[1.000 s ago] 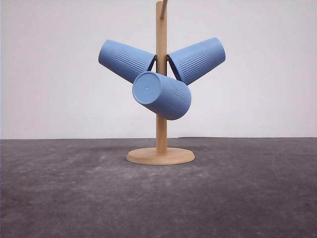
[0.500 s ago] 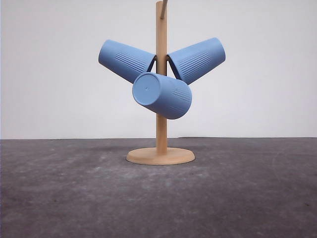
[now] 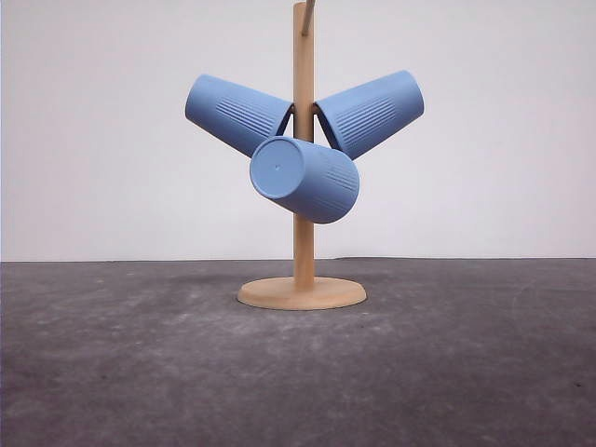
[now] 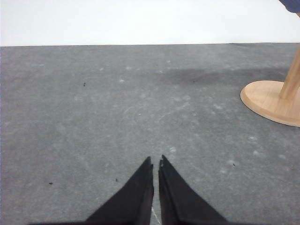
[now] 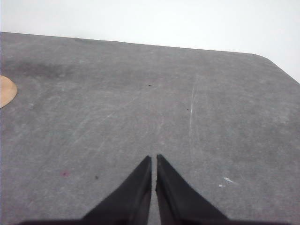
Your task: Place three cups
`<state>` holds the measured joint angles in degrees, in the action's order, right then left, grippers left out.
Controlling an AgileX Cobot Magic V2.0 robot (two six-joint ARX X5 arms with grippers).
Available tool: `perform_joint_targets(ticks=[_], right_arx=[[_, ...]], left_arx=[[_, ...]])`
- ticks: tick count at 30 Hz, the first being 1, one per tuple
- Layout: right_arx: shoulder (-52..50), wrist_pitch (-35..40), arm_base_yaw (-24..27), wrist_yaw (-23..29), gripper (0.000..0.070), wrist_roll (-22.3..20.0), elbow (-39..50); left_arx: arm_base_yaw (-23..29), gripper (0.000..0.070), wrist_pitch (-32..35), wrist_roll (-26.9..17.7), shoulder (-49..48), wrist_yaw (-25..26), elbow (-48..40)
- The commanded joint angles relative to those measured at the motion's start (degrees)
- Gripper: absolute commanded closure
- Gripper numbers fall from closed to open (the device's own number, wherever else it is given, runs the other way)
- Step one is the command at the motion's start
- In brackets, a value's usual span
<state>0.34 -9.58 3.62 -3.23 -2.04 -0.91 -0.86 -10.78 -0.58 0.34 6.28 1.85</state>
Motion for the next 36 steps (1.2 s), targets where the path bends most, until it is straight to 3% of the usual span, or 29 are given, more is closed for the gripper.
perform_joint_targets(ticks=[1,36], right_arx=[[-0.1,0.7,0.1,0.1,0.0683,0.8,0.2],[-0.1,0.7,0.1,0.1,0.0683,0.8,0.2]], left_arx=[[0.1,0.0700,-0.1,0.0,-0.1,0.0,-0.7],[0.1,0.0700,-0.1,0.0,-0.1,0.0,-0.7]])
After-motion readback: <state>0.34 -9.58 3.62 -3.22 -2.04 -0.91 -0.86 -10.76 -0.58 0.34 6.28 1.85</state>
